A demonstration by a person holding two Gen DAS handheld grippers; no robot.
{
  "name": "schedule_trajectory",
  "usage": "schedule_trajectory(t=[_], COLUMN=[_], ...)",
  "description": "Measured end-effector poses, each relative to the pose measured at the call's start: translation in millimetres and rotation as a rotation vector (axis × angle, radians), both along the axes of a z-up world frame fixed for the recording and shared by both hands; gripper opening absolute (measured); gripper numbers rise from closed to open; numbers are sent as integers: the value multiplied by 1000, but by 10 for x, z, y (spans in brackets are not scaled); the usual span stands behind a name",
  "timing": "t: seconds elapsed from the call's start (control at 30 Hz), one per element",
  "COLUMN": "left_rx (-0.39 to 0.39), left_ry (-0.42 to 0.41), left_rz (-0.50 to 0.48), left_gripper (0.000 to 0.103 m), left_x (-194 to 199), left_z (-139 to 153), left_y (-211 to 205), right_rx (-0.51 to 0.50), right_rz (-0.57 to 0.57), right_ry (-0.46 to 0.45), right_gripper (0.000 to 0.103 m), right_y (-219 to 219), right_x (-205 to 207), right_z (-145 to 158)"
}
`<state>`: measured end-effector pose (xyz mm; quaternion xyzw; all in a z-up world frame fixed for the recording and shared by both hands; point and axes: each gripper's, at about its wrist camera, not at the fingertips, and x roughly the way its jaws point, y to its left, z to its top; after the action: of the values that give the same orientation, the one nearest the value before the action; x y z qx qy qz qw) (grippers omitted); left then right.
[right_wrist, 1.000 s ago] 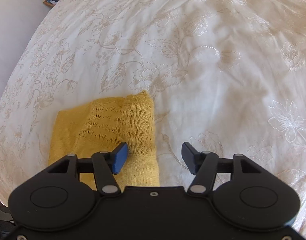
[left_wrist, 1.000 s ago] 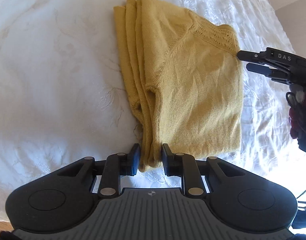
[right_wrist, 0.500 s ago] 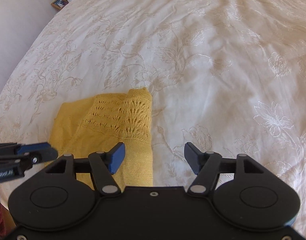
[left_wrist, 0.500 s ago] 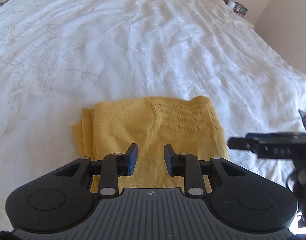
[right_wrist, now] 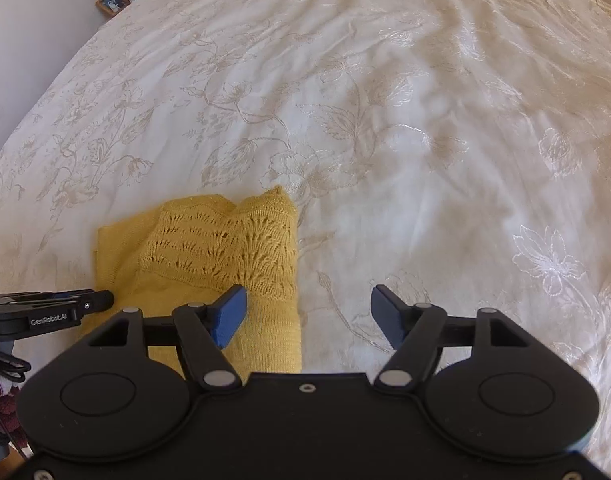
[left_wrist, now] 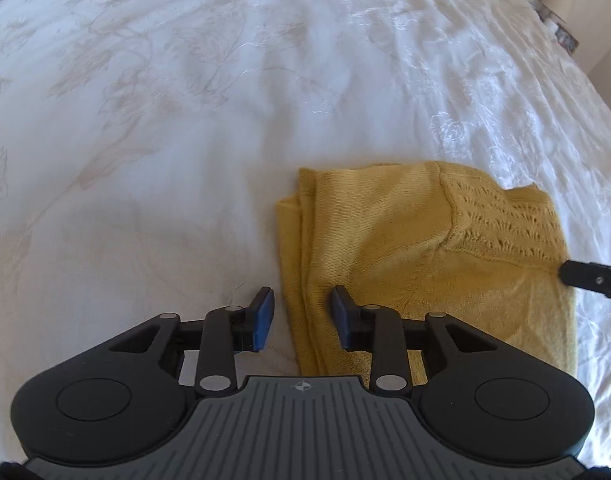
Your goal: Fold small clothes
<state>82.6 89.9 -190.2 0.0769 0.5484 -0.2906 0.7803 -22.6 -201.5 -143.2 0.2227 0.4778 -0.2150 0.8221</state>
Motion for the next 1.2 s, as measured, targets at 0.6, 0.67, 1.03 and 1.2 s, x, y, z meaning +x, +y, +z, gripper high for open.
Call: schedule_trajectory(t=[0.6, 0.67, 1.03, 1.2], left_rx=[-35, -23, 112, 81], left_ry=[82, 58, -150, -187], left_rz=[-65, -33, 120, 187], left_gripper=[103, 103, 102, 102], left_x=[-60, -117, -809, -1106], left_z=[-59, 36, 962, 1269], left_y=[-30, 16, 164, 197], right_rx=[-23, -22, -25, -35], right_rz=[-92, -80, -6, 25], right_ry=[17, -15, -169, -227], right_gripper=[102, 102, 102, 102], right_y=[-7, 35, 297, 374], right_x=[-106, -169, -639, -908], right_z=[0, 84, 608, 875])
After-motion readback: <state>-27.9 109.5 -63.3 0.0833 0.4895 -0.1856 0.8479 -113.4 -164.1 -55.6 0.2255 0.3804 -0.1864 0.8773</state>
